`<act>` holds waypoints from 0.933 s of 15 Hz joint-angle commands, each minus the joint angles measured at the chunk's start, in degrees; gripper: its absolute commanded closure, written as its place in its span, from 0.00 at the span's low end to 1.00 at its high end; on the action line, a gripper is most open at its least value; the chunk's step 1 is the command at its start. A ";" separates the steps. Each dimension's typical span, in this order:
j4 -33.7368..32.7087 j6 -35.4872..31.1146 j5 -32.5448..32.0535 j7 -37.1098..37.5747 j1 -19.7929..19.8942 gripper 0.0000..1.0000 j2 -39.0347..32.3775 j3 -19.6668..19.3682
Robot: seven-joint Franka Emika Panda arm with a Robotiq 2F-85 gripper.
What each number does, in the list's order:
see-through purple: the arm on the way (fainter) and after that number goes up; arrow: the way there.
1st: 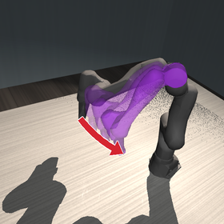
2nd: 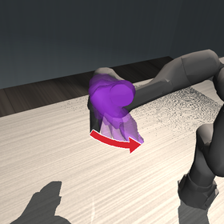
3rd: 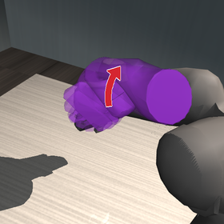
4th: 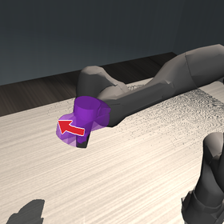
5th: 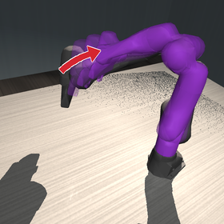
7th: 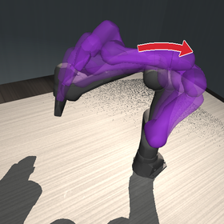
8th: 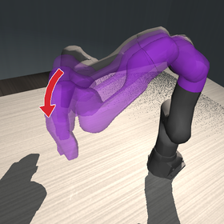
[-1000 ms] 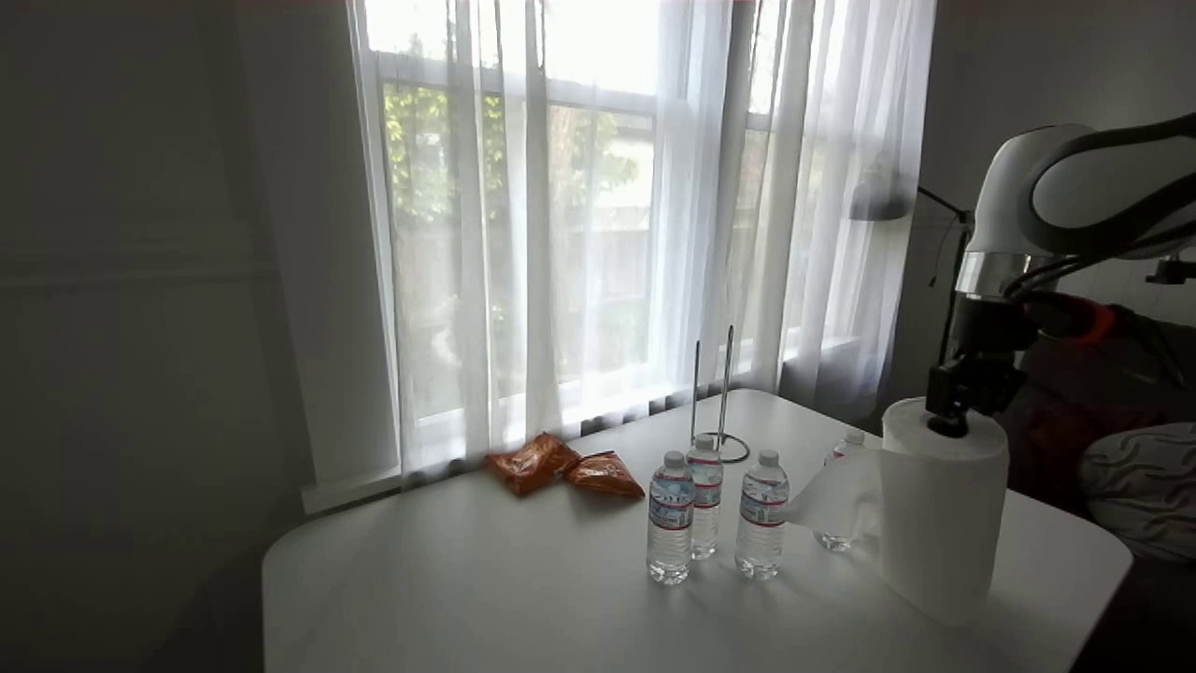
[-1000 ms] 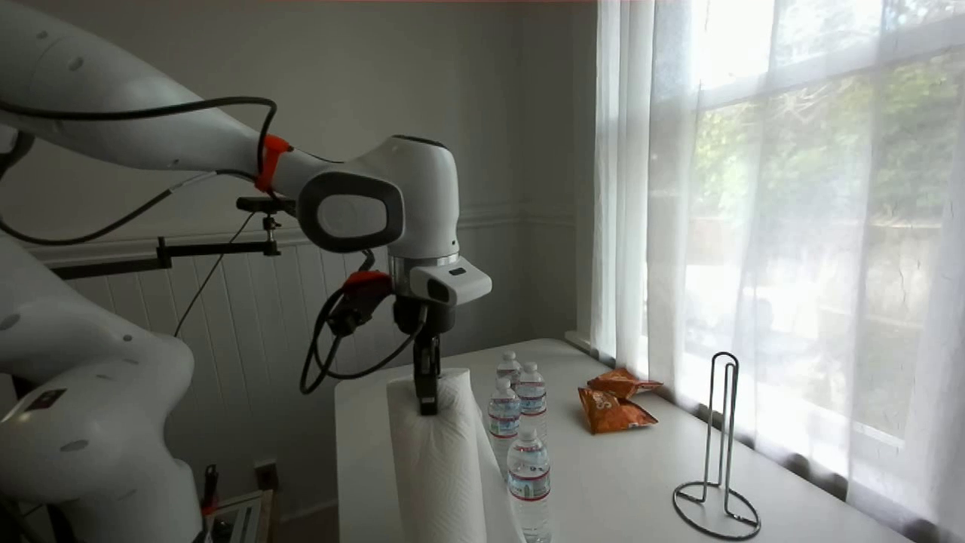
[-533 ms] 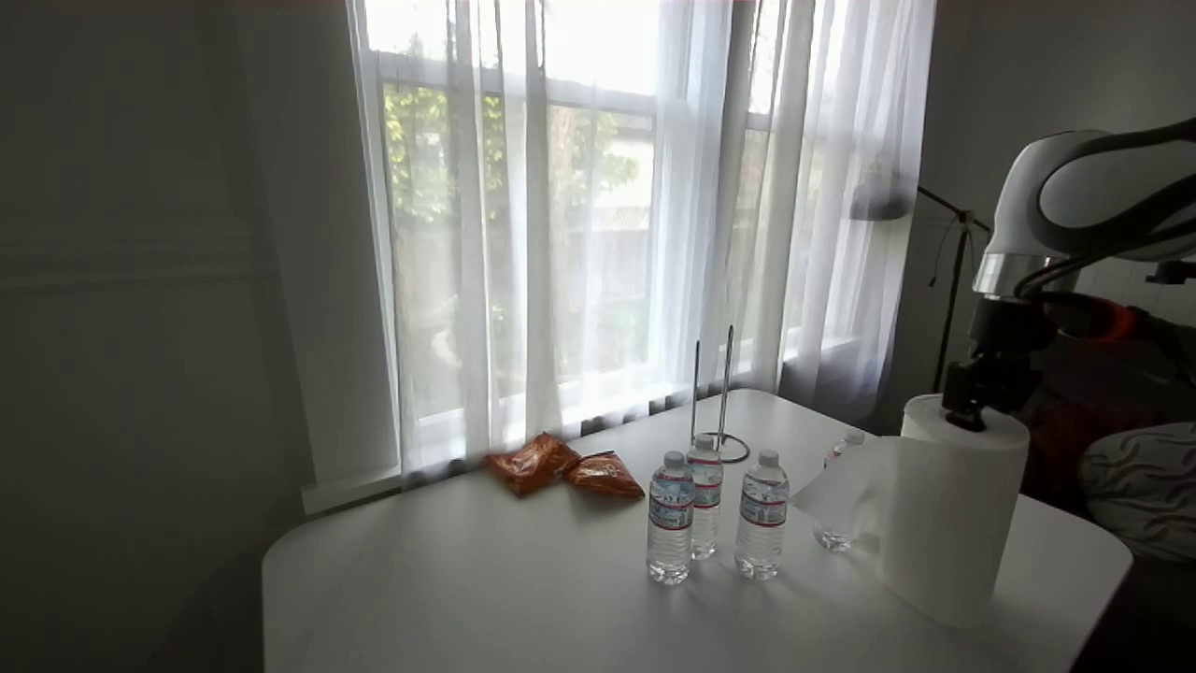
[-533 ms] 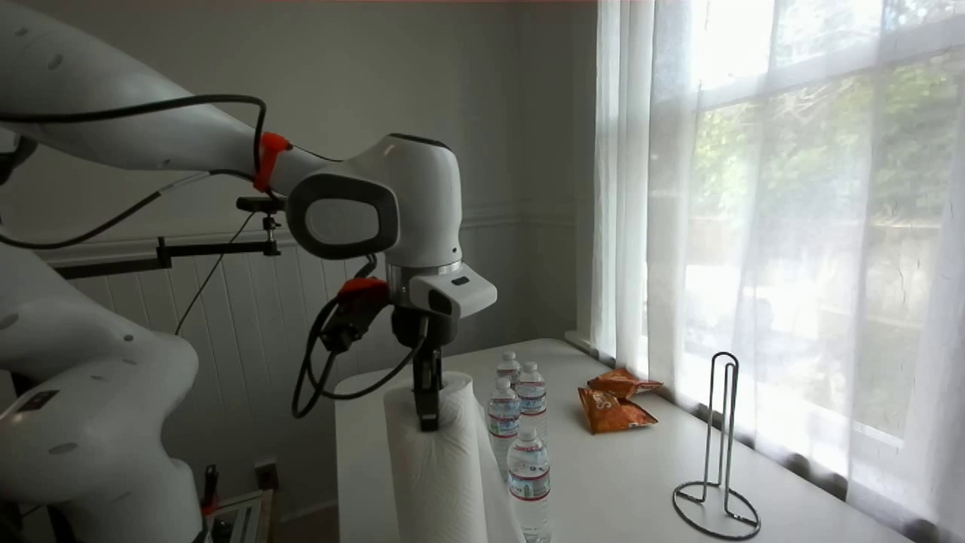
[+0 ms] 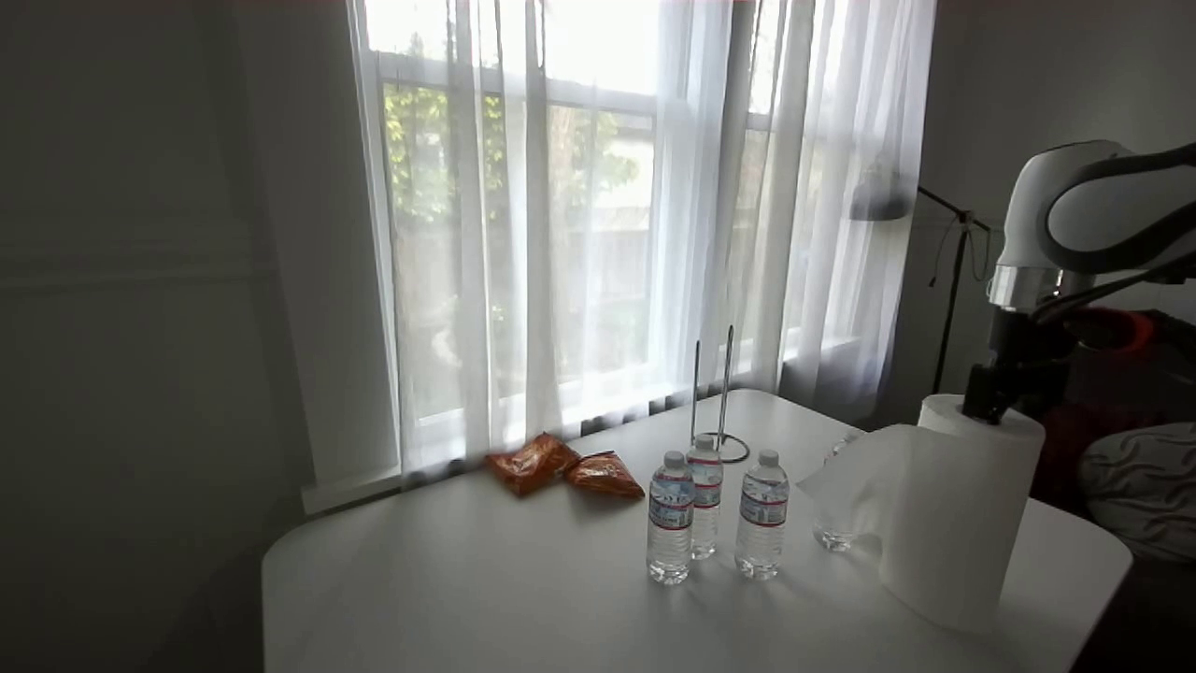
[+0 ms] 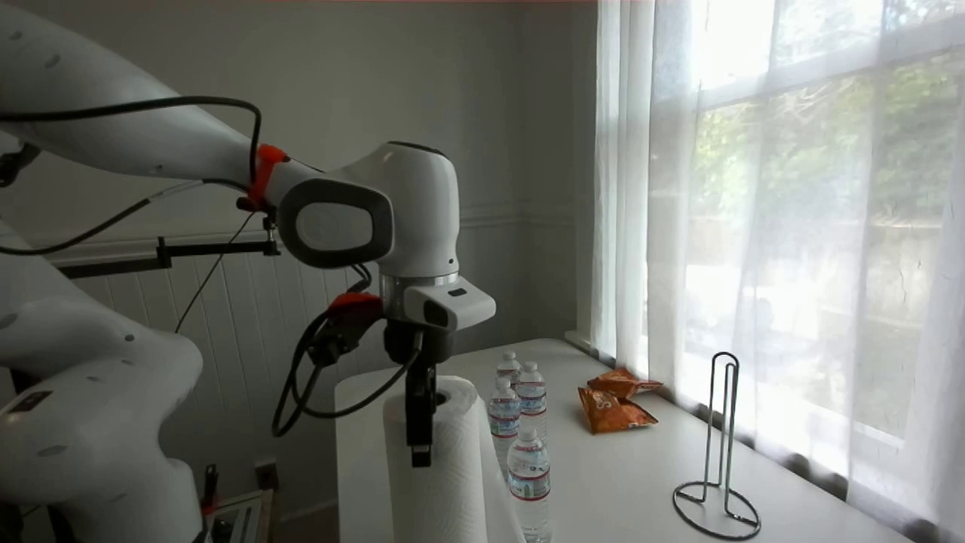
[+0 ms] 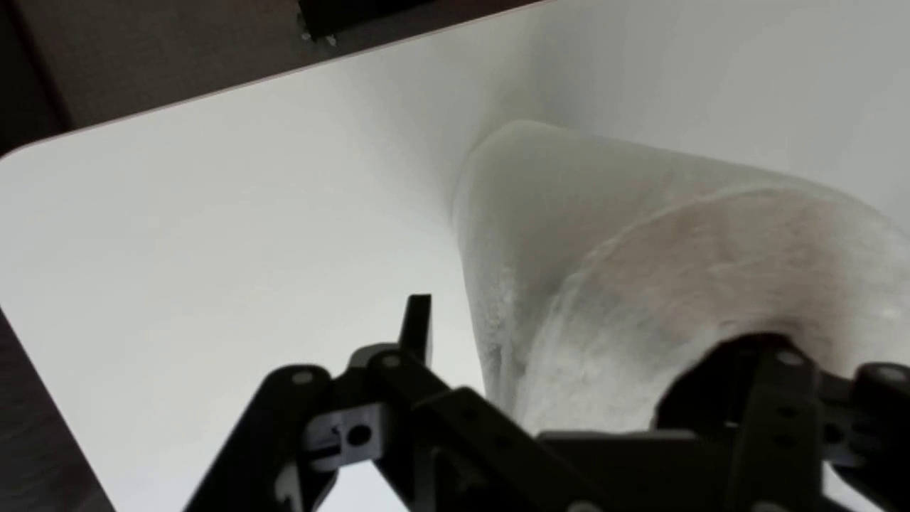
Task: Set the paper towel roll upright
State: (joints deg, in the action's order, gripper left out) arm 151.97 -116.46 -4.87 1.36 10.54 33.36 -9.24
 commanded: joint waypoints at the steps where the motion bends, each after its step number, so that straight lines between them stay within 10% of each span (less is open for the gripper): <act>1: -0.02 0.04 -1.28 -1.64 0.97 0.00 2.05 0.12; 14: -7.08 6.44 -4.31 1.62 2.29 0.00 4.66 2.99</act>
State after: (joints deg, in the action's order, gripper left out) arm 148.02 -114.43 -7.50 2.52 11.60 35.91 -6.12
